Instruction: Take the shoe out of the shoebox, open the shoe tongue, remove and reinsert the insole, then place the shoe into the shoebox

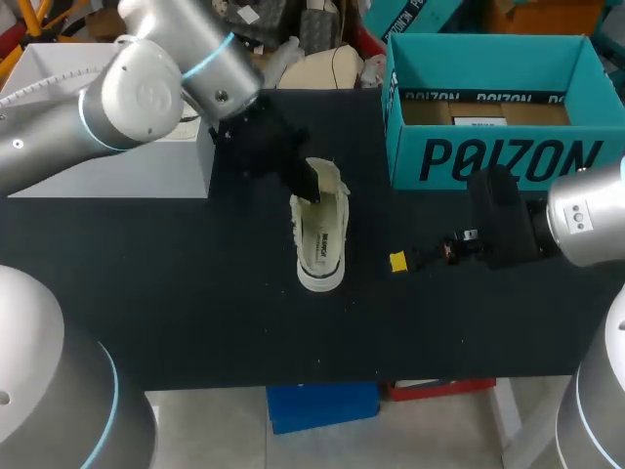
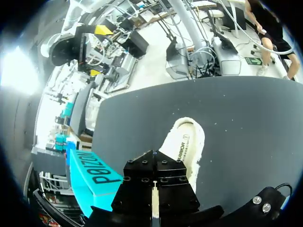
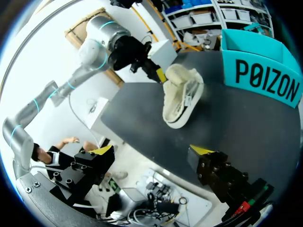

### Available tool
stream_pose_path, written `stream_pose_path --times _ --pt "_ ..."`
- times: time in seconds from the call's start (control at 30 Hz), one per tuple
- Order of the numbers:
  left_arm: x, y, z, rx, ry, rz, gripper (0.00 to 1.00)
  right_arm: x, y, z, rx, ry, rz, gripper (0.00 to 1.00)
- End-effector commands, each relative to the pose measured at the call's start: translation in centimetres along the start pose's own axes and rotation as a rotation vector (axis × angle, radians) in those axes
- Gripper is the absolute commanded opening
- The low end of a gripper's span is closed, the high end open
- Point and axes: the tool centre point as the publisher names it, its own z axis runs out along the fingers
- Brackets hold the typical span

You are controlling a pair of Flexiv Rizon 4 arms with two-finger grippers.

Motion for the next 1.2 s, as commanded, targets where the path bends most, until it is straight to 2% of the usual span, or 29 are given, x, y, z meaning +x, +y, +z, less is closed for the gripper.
stream_pose_path --times 0.03,0.13,0.27,0.4,0.6,0.9,1.2 --pt "0.4 1.5 -3.9 -0.038 -0.199 -0.192 0.00 0.0 -0.1 -0.2 -0.001 0.000 0.000 1.00" --pt "0.1 2.3 -5.1 -0.072 -0.186 -0.235 0.00 0.0 -0.1 -0.2 -0.001 0.000 0.000 1.00" --pt "0.1 4.3 -6.0 -0.095 -0.156 -0.298 0.00 0.0 -0.1 -0.2 -0.001 0.000 0.000 1.00" --pt "0.4 6.1 -6.5 -0.130 -0.067 -0.357 0.00 0.0 -0.1 -0.2 -0.001 0.000 0.000 1.00" --pt "-0.8 8.7 -7.1 -0.192 0.029 -0.369 0.00 0.0 -0.1 -0.2 -0.001 0.000 0.000 1.00" --pt "-0.2 12.2 -5.5 -0.168 0.113 -0.381 0.00 0.0 -0.1 -0.2 -0.001 0.000 0.000 1.00" --pt "0.0 12.5 -2.1 -0.108 0.191 -0.335 0.00 0.0 -0.1 -0.2 -0.001 0.000 0.000 1.00"
